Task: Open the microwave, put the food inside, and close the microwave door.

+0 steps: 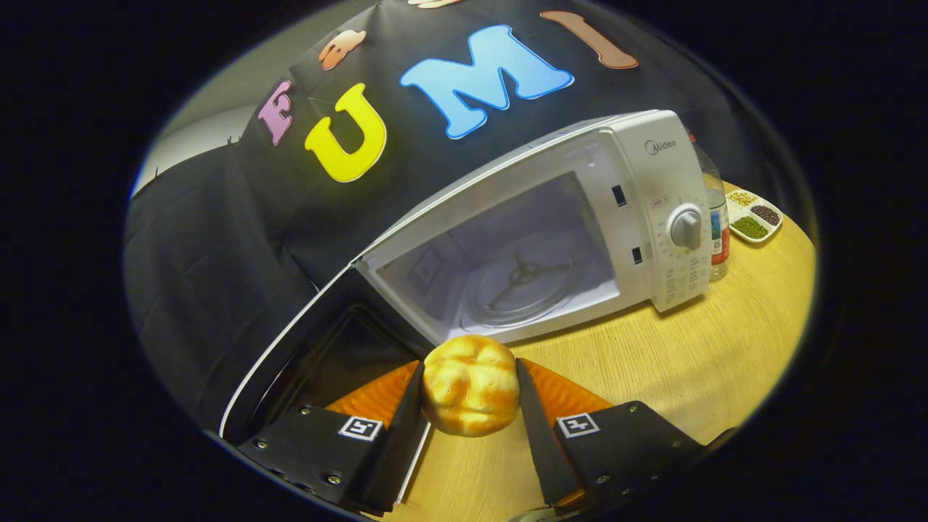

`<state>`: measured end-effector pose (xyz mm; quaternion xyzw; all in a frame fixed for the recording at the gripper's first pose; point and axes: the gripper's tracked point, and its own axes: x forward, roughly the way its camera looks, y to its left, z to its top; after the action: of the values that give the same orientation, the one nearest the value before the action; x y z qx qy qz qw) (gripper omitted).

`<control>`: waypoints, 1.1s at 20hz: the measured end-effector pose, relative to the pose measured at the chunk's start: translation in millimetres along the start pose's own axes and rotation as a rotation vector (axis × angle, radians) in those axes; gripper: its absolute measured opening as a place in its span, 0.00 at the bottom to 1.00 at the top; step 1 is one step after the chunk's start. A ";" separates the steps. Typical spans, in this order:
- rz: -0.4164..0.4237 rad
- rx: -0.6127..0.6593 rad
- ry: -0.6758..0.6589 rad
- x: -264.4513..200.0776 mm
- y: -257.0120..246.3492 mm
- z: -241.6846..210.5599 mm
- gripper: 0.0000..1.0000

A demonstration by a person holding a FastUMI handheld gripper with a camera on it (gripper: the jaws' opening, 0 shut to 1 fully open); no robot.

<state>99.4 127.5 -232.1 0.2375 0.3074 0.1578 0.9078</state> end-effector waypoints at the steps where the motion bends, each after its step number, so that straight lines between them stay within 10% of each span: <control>1: -0.004 0.005 -0.012 7.9 0.2 3.1 0.73; 22: -0.088 0.181 -0.189 138.8 -48.5 41.6 0.72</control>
<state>238.2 133.0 -295.8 0.3188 0.2436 0.0665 0.9136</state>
